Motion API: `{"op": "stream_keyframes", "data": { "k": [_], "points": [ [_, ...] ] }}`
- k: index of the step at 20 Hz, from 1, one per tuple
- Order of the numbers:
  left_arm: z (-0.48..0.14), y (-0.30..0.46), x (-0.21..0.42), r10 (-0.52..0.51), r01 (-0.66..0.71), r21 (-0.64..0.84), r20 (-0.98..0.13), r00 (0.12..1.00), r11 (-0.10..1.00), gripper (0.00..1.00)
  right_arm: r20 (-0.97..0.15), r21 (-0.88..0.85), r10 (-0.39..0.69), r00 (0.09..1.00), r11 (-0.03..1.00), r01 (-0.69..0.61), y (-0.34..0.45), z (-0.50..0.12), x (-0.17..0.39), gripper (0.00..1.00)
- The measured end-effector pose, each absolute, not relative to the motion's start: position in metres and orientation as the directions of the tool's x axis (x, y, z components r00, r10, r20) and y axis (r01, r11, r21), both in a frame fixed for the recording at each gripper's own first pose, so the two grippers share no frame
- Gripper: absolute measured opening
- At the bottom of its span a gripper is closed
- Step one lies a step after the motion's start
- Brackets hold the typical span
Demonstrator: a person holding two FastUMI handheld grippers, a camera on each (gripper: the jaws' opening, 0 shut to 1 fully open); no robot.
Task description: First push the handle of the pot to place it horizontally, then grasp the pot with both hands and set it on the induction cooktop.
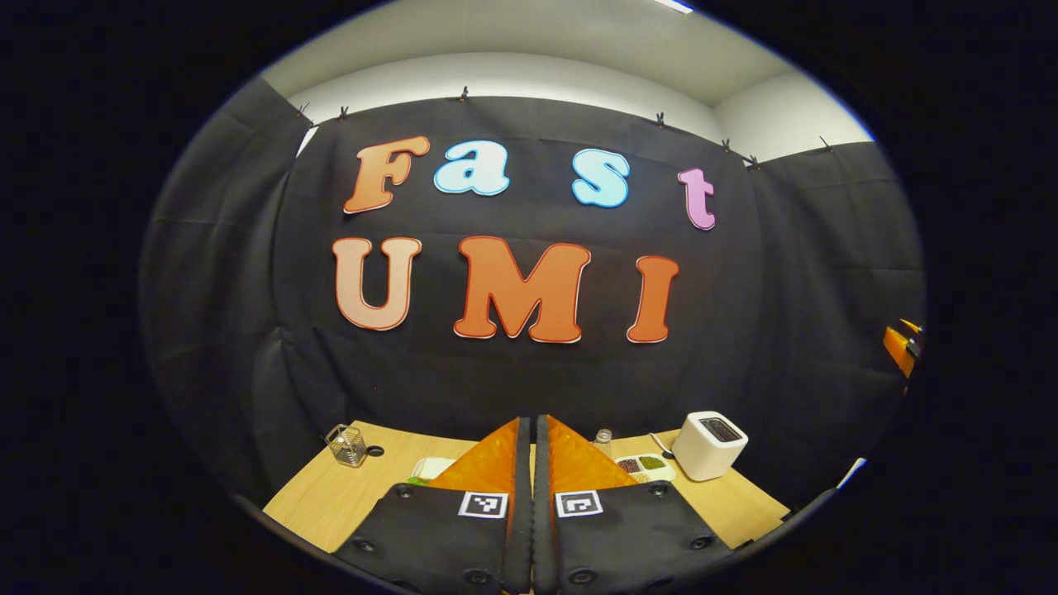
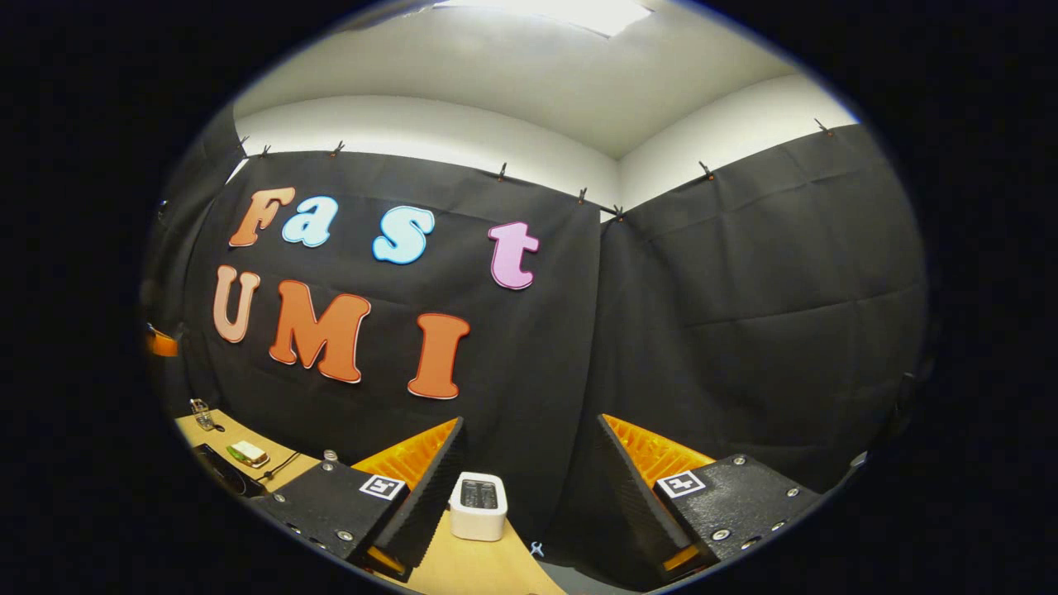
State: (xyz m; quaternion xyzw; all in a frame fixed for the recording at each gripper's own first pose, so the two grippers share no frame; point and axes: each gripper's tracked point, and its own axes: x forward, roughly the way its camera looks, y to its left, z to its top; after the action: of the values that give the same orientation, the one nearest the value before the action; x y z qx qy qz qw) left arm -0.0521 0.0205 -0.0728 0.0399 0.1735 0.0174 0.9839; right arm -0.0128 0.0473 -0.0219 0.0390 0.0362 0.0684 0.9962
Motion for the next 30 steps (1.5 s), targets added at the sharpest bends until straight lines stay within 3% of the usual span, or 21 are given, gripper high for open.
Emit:
{"op": "stream_keyframes", "data": {
  "k": [7, 11, 12, 13, 15, 16, 18, 20, 22, 26, 27, 30],
  "points": [
    [-0.054, 0.057, -0.068, 0.134, -0.096, 0.149, -0.267, 0.954, 0.984, 0.07, -0.073, 0.171, 0.321, 0.944, 0.937, -0.306, 0.14, -0.033, -0.047, 0.95],
    [-0.032, 0.065, -0.075, 0.133, -0.091, 0.241, -0.164, 0.977, 0.966, 0.12, -0.104, 0.212, 0.425, 0.899, 0.893, -0.398, 0.194, -0.04, -0.065, 0.87],
    [-0.03, 0.07, -0.077, 0.141, -0.099, 0.253, -0.152, 0.978, 0.962, 0.25, -0.119, 0.222, 0.454, 0.883, 0.879, -0.422, 0.209, -0.044, -0.07, 0.85],
    [-0.029, 0.075, -0.08, 0.145, -0.104, 0.253, -0.146, 0.979, 0.962, 0.33, -0.136, 0.232, 0.486, 0.863, 0.863, -0.449, 0.225, -0.049, -0.077, 0.77],
    [-0.03, 0.087, -0.083, 0.156, -0.12, 0.232, -0.144, 0.977, 0.965, 0.62, -0.17, 0.245, 0.551, 0.817, 0.827, -0.507, 0.255, -0.059, -0.094, 0.63],
    [-0.03, 0.096, -0.084, 0.166, -0.131, 0.228, -0.142, 0.976, 0.965, 0.77, -0.189, 0.245, 0.578, 0.794, 0.811, -0.532, 0.271, -0.066, -0.102, 0.49],
    [-0.026, 0.119, -0.085, 0.194, -0.159, 0.242, -0.13, 0.972, 0.957, 0.94, -0.237, 0.262, 0.612, 0.755, 0.788, -0.557, 0.295, -0.08, -0.121, 0.19],
    [-0.025, 0.134, -0.086, 0.209, -0.173, 0.257, -0.119, 0.971, 0.951, 0.94, -0.299, 0.301, 0.657, 0.692, 0.753, -0.585, 0.327, -0.1, -0.145, 0.04],
    [-0.028, 0.148, -0.083, 0.21, -0.172, 0.261, -0.124, 0.97, 0.95, 0.89, -0.374, 0.311, 0.68, 0.631, 0.733, -0.606, 0.348, -0.122, -0.168, 0.0],
    [-0.046, 0.173, -0.077, 0.203, -0.159, 0.253, -0.16, 0.966, 0.954, 0.89, -0.509, 0.355, 0.703, 0.497, 0.697, -0.623, 0.38, -0.159, -0.218, 0.0],
    [-0.051, 0.178, -0.075, 0.2, -0.153, 0.249, -0.173, 0.965, 0.956, 0.94, -0.545, 0.38, 0.711, 0.445, 0.683, -0.624, 0.387, -0.17, -0.234, 0.0],
    [-0.061, 0.189, -0.071, 0.188, -0.14, 0.237, -0.196, 0.962, 0.961, 0.92, -0.644, 0.438, 0.714, 0.273, 0.638, -0.633, 0.404, -0.204, -0.288, 0.0]
  ]
}}
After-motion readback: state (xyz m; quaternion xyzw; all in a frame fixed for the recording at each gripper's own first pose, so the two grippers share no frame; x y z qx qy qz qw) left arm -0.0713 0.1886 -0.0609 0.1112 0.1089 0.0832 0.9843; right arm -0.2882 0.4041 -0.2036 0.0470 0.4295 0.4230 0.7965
